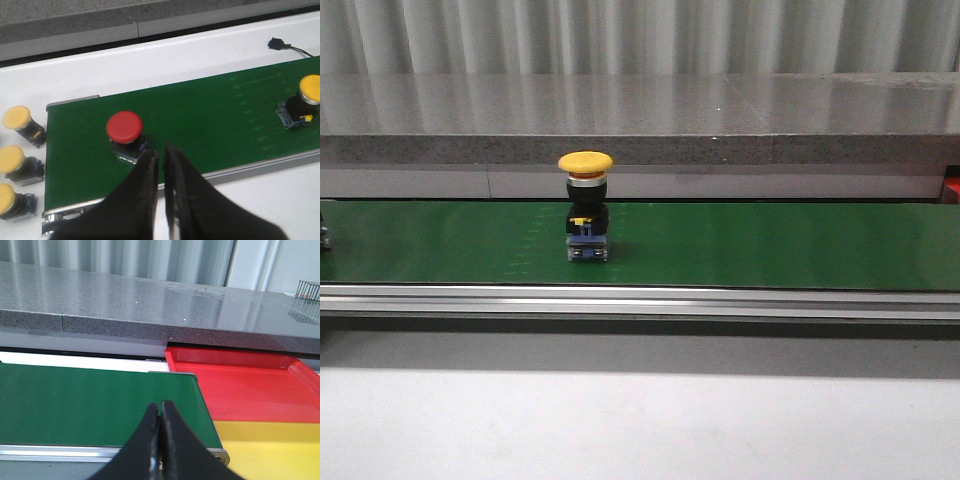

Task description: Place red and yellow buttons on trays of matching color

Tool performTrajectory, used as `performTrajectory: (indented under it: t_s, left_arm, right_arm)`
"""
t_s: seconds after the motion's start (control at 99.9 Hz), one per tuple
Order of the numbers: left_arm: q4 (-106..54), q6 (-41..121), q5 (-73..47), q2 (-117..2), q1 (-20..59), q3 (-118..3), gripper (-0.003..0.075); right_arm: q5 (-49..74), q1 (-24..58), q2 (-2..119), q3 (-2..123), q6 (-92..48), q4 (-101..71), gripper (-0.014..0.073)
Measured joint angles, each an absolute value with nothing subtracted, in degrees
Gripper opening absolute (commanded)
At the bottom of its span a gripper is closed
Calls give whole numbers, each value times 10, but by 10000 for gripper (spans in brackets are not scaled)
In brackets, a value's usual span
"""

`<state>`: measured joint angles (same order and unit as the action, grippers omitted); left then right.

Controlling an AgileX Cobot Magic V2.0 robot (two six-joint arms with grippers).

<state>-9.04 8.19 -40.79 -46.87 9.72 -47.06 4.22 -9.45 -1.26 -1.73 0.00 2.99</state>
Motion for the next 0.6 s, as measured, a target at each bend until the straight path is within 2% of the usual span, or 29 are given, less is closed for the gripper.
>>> performTrajectory:
  t_s: [0.39,0.6]
  left_arm:
    - [-117,83,-408,-304,97,-341,-5]
    - [-117,83,-408,-284,97,-330,-6]
  right_arm:
    - [22,-95,-13,-17,0,30,-66]
    - [150,-82,-7,69,0,30,-66]
